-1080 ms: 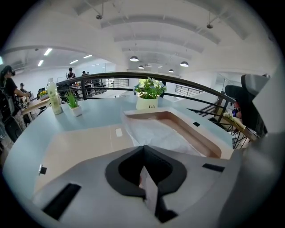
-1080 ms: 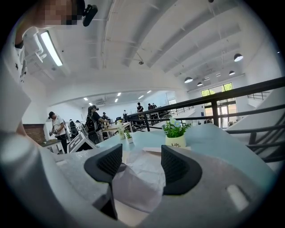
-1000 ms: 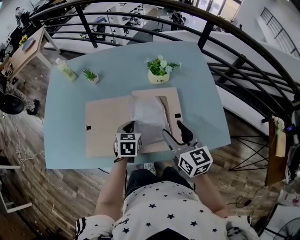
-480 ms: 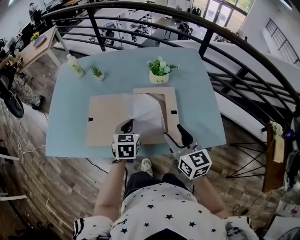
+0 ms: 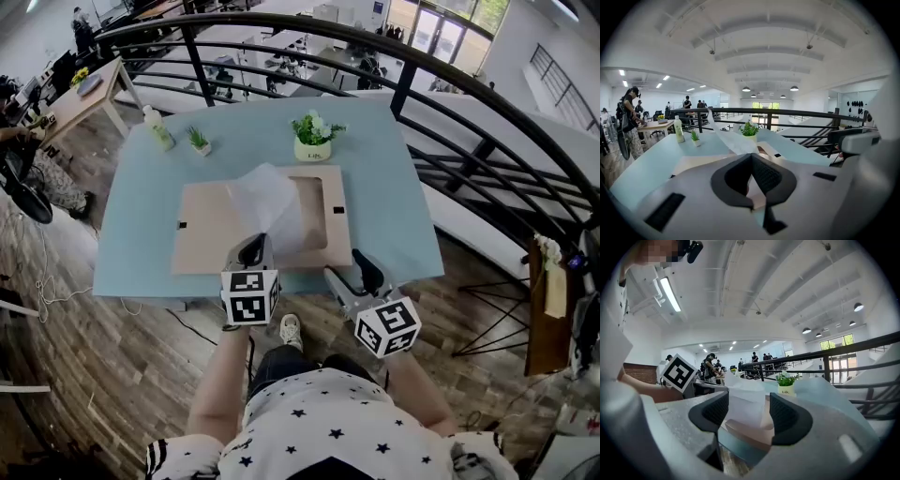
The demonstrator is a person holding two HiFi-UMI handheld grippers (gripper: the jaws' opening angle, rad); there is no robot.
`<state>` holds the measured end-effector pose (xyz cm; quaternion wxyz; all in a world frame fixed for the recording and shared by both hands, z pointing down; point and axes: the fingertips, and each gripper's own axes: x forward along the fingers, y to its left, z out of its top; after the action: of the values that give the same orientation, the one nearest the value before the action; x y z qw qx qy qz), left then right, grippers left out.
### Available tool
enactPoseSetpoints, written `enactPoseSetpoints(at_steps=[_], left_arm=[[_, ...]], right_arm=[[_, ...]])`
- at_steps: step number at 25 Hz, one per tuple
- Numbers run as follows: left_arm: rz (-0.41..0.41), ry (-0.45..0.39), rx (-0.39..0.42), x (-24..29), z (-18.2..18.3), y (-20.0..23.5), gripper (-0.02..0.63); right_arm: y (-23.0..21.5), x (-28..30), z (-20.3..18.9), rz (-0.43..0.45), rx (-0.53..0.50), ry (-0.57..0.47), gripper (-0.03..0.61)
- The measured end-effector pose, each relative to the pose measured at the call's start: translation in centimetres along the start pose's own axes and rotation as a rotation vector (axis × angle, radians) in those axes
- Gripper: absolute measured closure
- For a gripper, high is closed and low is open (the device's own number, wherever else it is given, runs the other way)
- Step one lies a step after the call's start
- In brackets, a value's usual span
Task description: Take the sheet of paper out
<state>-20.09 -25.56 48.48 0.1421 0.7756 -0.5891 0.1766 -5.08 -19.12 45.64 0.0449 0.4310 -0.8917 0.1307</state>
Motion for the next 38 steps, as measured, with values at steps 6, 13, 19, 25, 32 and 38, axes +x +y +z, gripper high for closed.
enactPoseSetpoints(at_steps=[6, 13, 19, 25, 32, 38], left_arm=[[-0.004, -0.049, 0.003, -3.7, 0.4, -2.3, 0.612], [-0.019, -0.088, -0.032, -7.4, 0.1, -4.1, 0.612], [-0.035, -0.103, -0.045, -10.4, -1.3, -6.1, 0.612], [-0.049, -0.127, -0.055, -13.1, -2.8, -8.4, 0.612], [-0.067, -0.146, -0.079, -15.2, -4.6, -10.0, 0.612], [-0.084, -0.157, -0.087, -16.9, -5.6, -10.9, 0.612]], right_arm=[[1.1, -3.3, -0.3, -0.004, -0.013, -0.016, 0.319], [2.5, -5.8, -0.7, -0.006, -0.042, -0.025, 0.32], [3.6, -8.1, -1.6, -0.014, -0.072, -0.024, 0.35], [4.1, -10.5, -2.7, -0.044, -0.07, -0.045, 0.457], [4.5, -12.2, -3.8, -0.088, -0.088, -0.054, 0.558], [5.1, -13.4, -4.4, -0.092, -0.098, -0.049, 0.572]])
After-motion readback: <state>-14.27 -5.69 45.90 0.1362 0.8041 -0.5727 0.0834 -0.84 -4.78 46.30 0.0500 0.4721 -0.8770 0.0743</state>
